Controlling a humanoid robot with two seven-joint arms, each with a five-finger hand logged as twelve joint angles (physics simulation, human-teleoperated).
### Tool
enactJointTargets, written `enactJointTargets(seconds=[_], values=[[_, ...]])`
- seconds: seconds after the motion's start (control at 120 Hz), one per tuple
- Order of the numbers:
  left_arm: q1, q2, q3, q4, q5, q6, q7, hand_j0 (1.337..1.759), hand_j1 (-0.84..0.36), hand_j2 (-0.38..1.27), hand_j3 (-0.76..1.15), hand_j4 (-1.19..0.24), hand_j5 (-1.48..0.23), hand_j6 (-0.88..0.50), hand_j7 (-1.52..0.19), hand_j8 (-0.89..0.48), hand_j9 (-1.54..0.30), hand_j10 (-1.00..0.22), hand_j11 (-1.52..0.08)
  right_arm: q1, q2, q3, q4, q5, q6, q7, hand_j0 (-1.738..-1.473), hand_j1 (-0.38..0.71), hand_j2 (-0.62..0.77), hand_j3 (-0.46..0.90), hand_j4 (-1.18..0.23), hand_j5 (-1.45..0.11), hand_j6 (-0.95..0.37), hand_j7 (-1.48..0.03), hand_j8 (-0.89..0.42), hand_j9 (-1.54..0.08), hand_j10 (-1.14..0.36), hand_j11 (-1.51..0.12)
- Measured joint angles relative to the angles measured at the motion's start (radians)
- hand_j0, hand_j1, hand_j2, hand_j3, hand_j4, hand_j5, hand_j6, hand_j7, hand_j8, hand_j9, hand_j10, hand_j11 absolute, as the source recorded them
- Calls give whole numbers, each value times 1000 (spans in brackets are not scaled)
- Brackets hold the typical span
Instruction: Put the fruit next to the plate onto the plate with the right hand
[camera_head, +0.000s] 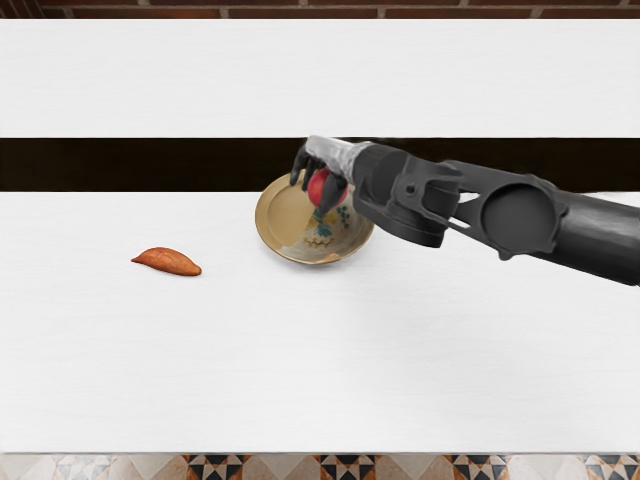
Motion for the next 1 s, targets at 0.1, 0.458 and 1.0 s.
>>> enactJointTargets(seconds=[0.1,0.458,1.0], values=[[0,0,0,0,0,0,0,1658,55,49,0,-245,-318,-245,-318,-245,-318,-245,-318,-14,5,0,-1,-1,0,0,-1656,273,123,0,-592,-825,-605,-796,-366,-822,-434,-808],[0,0,0,0,0,0,0,1658,55,49,0,-245,-318,-245,-318,-245,-318,-245,-318,-24,15,9,7,39,-10,0,-1657,-96,39,0,-238,-324,-244,-316,-164,-324,-187,-320],[0,0,0,0,0,-1,0,1658,55,49,0,-245,-318,-245,-318,-245,-318,-245,-318,-25,-633,287,226,788,655,0,-1658,-296,-3,0,-47,-61,-48,-61,-42,-61,-43,-61]])
